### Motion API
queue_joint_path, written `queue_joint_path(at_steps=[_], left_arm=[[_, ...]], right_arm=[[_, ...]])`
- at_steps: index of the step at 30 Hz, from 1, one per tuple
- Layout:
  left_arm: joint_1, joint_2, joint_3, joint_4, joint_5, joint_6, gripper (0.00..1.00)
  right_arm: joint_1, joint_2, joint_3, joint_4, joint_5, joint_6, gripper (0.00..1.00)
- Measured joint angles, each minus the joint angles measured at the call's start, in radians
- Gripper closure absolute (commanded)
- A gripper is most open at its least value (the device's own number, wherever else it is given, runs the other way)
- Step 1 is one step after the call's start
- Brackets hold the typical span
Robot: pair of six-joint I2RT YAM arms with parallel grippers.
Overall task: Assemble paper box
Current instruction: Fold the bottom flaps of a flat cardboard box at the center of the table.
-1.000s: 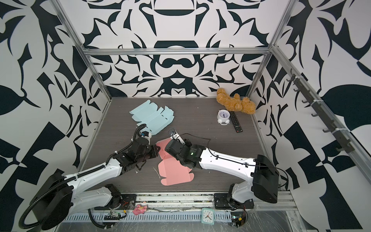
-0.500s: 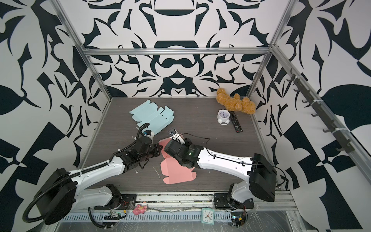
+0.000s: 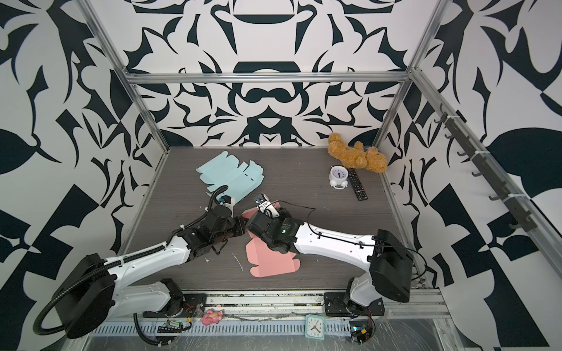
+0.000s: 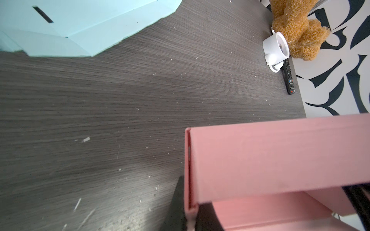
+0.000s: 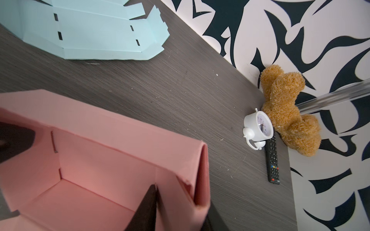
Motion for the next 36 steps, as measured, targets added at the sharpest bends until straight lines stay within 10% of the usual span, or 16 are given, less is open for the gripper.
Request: queue_joint_path(at_steps=[25,36], left_arm=[[0.000,-0.001,0.000,-0.006,-0.040,-0.005,0.93],[-0.001,-0.001,0.000,0.007,-0.044,-0.016,0.93]], right_arm=[[-0.007,0.119,0.080,-0.024,0.130,0.013,1.00],[-0.006,0.150,0.119,-0.049,0.173,0.013,0.91]])
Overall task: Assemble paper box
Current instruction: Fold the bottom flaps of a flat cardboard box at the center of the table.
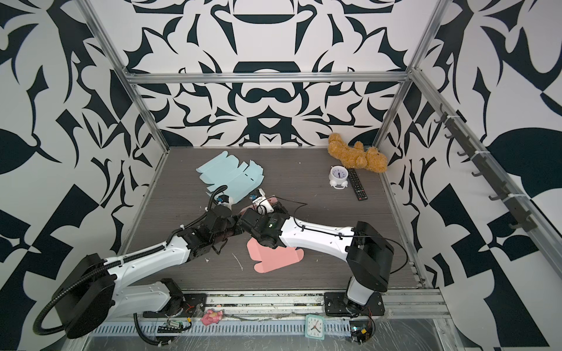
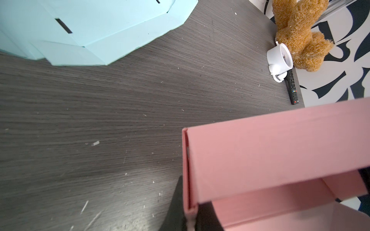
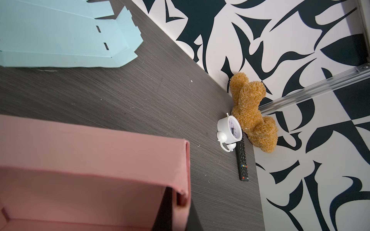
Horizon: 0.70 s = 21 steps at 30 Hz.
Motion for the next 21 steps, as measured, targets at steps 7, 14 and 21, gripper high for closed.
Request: queue_joint_path(at_steps=[7,14,21], left_arm=[[0.000,0.000,0.003,0.000,-0.003,0.000,0.93],[0.000,0.001,0.011,0.000,-0.004,0.000,0.93],[0.000,0.008,0.011,-0.004,-0.011,-0.003,0.93]], right_arm=[[0.000,0.001,0.001,-0.002,0.010,-0.004,0.89],[0.000,0.001,0.001,0.006,0.026,-0.007,0.98],[0.000,0.033,0.013,0.008,0.049,-0.007,1.00]])
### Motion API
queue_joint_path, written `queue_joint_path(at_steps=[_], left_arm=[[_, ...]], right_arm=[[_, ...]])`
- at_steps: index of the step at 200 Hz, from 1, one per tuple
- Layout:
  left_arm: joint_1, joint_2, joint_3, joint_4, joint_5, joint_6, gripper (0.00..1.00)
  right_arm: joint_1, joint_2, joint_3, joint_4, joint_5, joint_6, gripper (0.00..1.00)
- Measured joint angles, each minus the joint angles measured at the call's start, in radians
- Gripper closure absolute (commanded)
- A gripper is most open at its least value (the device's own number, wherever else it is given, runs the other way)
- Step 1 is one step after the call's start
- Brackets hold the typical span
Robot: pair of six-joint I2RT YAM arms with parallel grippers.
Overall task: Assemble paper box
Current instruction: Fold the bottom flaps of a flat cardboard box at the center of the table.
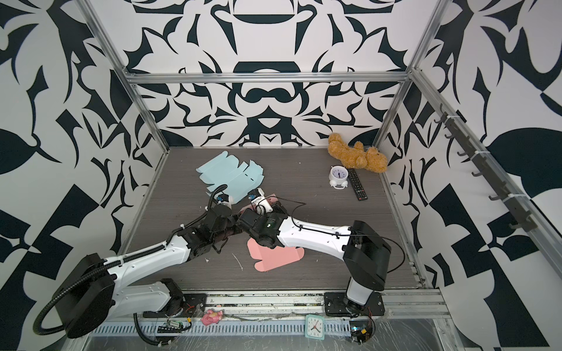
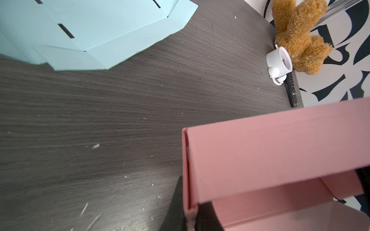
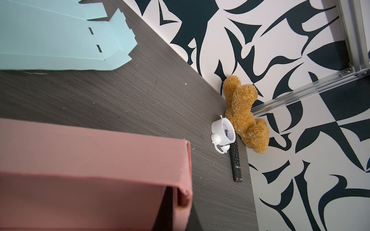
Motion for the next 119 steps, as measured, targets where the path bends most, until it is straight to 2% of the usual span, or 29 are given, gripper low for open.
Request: queue_joint_path(at_steps=[45,119], left_arm=[[0.000,0.014,0.004,-0.003,-0.005,-0.007,0.93],[0.000,0.020,0.017,0.001,-0.011,-0.007,0.93]], right_arm=[[0.000,0.028,0.014,-0.005,0.021,0.000,1.00],[0.001,0.010,0.011,0.001,0.023,0.000,0.86]])
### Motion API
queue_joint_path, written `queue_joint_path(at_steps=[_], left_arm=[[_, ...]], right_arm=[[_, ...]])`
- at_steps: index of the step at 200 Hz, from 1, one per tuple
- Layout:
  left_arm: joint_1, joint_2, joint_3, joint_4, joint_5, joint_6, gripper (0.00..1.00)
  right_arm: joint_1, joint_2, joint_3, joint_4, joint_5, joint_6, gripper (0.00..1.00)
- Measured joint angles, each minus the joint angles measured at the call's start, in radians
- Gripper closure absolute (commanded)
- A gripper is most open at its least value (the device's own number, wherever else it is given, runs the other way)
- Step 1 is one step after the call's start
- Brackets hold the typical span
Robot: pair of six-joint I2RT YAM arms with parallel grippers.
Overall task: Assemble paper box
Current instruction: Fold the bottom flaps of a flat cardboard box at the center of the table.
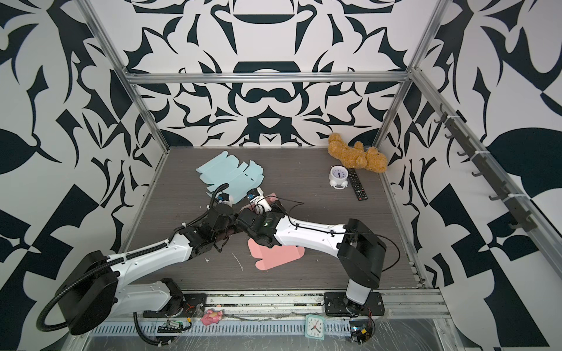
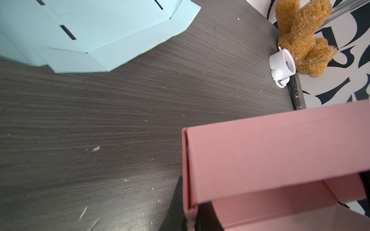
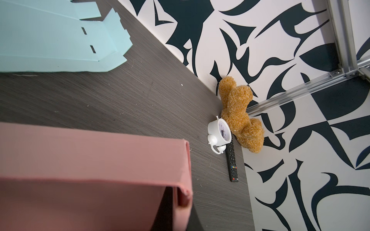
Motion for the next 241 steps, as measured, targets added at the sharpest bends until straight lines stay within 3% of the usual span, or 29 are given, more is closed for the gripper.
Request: queue_joint_path(at_steps=[77,124,146,173,219,241], left_arm=[[-0.003,0.014,0.000,0.019,-0.003,0.004,0.93],[-0.004,0.015,0.000,0.019,-0.011,0.008,0.93],[-0.004,0.015,0.011,-0.007,-0.029,0.017,0.93],[-0.005,0.014,0.020,-0.027,-0.050,0.046,0.93],[-0.005,-0.002,0.020,-0.034,-0.039,0.192,0.92],[-0.014,-0.008,0.020,-0.019,-0.020,0.286,0.91]], right_arm=[[0.009,-0.044,-0.040,0.020,-0.042,-0.003,0.69],[0.029,-0.091,-0.062,0.040,-0.090,0.001,0.47],[0.044,-0.160,-0.093,0.049,-0.179,0.024,0.34],[0.053,-0.271,-0.116,0.048,-0.297,0.045,0.27],[0.036,-0.460,-0.128,0.040,-0.475,0.060,0.20],[-0.048,-0.499,-0.137,0.054,-0.612,0.061,0.20]])
